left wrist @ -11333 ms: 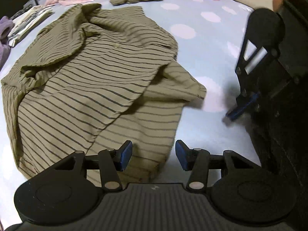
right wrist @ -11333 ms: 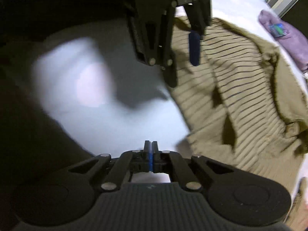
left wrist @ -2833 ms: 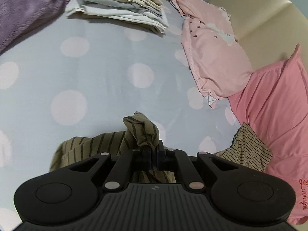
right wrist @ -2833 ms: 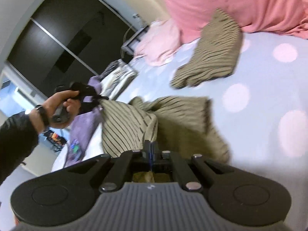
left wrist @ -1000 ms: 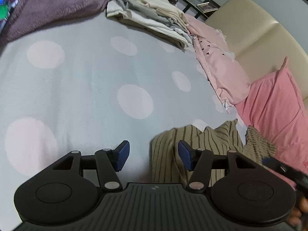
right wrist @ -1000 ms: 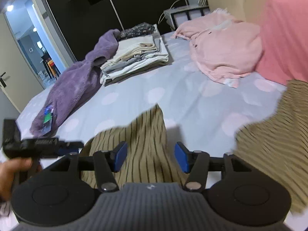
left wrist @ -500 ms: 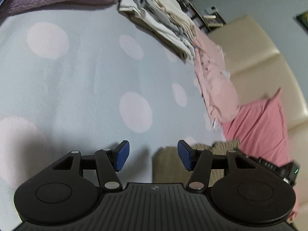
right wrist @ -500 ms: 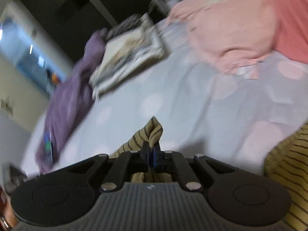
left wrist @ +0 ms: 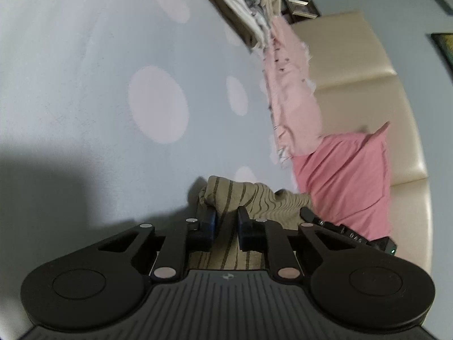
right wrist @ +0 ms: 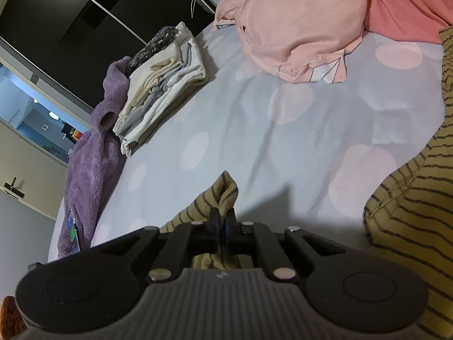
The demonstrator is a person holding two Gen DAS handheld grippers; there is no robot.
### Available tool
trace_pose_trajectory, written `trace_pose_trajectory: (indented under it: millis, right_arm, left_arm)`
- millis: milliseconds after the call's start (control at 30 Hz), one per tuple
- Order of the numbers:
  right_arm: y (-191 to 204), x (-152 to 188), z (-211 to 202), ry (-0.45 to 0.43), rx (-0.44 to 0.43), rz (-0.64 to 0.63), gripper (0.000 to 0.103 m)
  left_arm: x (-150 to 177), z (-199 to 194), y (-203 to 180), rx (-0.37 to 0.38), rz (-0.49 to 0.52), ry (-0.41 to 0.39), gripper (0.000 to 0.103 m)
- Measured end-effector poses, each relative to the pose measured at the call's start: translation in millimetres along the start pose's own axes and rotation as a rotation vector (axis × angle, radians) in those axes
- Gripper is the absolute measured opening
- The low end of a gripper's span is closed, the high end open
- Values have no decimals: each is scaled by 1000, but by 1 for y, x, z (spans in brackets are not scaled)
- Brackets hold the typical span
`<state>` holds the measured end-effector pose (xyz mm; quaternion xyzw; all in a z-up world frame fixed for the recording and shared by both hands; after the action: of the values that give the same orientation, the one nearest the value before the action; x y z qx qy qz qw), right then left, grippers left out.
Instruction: Fold clothes
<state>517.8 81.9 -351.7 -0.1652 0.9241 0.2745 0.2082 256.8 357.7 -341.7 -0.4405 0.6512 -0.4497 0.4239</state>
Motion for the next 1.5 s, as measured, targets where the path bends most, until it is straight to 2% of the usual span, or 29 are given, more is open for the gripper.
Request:
trace_pose_trajectory:
  millis: [100, 167, 267, 333, 367, 400, 433, 533, 567, 600, 633, 667, 700, 767, 833, 1067, 1167, 1367, 1400, 1433, 1467, 1500]
  right_arm:
    - [-9, -9, -18, -53, -13, 58, 1]
    - [-11, -14, -30, -84, -68, 98, 0]
    - [-2, -13, -35, -91, -79, 65, 0]
    - [1, -11, -28, -80, -31, 38, 0]
    - [1, -10, -24, -75, -13, 37, 0]
    - [1, -9, -20, -73, -4, 45, 0]
    - [0, -8, -16, -74, 10, 47, 0]
    - [-3, -1, 1, -51, 25, 41, 1]
    - [-4, 2, 8, -20, 10, 38, 3]
    - [-5, 5, 13, 19, -12, 43, 12]
    - [-6, 6, 14, 43, -29, 56, 36]
    - [-7, 6, 13, 51, -41, 70, 52]
    - [-7, 6, 10, 44, -53, 79, 78]
    - [-7, 4, 2, 27, -84, 70, 81]
    - [-7, 3, -1, 40, -101, 51, 83]
    - [14, 16, 20, 167, -80, -87, 83]
    - [24, 27, 38, 236, -68, -156, 83]
    - [34, 41, 58, 312, -128, -165, 81]
    - [34, 41, 60, 324, -140, -155, 70]
    - [34, 42, 62, 341, -152, -140, 48]
    - [33, 42, 64, 358, -163, -124, 36]
    - [34, 42, 64, 366, -177, -117, 20]
  left_arm:
    - [1, -10, -1, 32, -42, -63, 12]
    - [5, -26, -11, 99, -41, -112, 12]
    - [10, -31, -23, 76, 36, -107, 12]
    - [8, -34, -18, 61, -6, -134, 12]
    - [8, -40, -16, 72, -35, -162, 8]
    - [6, -47, -17, 68, -21, -189, 0]
    - [5, -54, -19, 63, -8, -214, 0]
    - [-5, -69, -9, 15, 4, -226, 0]
    - [-6, -69, -1, -6, -17, -199, 0]
    - [-7, -68, 5, -26, -36, -172, 2]
    - [-7, -68, 11, -46, -52, -146, 7]
    - [-6, -69, 11, -61, -40, -134, 22]
    - [-5, -70, 11, -74, -28, -123, 39]
    - [-1, -72, 7, -48, 2, -138, 61]
    - [3, -70, 5, -23, 12, -139, 65]
    - [4, -35, 13, -10, -45, -70, 65]
    - [3, -23, 10, 24, -54, -41, 65]
    - [-2, -3, 17, 57, -105, -19, 66]
    - [-3, -1, 18, 66, -114, -20, 65]
    - [-3, 1, 17, 78, -117, -14, 63]
    - [-2, 4, 15, 91, -116, 1, 49]
    - [-1, 7, 13, 92, -116, 15, 24]
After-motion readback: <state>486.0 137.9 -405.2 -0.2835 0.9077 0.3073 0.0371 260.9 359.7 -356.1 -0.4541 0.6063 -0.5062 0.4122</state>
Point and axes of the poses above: each gripper's, at about its wrist camera, not at the fingertips, and z roughly the way its jaws point, y to its left, x to its underside, the point moved 6 cm from there along z, roughly the way its jaws point, and after that the axes turned 15 degrees about x, right-handed, at the moved point
